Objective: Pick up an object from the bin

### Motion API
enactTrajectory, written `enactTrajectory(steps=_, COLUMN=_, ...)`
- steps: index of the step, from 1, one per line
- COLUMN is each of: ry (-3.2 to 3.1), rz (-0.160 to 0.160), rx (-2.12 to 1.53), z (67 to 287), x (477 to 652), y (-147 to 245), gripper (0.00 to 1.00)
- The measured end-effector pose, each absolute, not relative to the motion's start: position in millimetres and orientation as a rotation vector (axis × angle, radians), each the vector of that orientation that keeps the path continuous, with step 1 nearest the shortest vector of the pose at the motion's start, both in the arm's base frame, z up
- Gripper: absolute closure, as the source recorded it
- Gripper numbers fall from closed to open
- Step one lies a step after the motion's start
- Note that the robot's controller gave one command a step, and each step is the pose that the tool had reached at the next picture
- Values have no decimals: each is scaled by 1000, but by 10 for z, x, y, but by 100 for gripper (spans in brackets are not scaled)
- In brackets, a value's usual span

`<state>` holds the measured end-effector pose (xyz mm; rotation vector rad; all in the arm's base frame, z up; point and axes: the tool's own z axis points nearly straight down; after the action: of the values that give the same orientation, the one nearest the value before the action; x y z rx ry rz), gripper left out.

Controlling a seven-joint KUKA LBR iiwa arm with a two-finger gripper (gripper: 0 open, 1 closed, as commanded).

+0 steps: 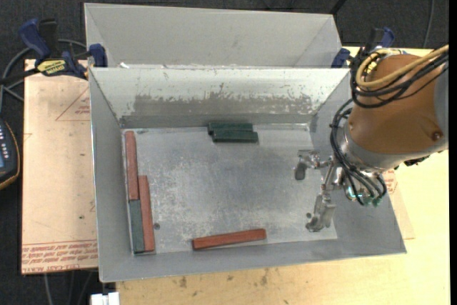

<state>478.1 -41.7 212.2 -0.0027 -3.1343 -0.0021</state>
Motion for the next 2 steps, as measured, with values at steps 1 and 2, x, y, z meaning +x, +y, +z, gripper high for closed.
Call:
enactTrajectory(steps=1, ry=-3030, rz=1, rx=874, z=707, x=4973, y=394, gripper=0)
enactTrajectory(steps=2, ry=-3017, rz=-6, rx=894, z=1011, x=4950, y=965, gripper=0)
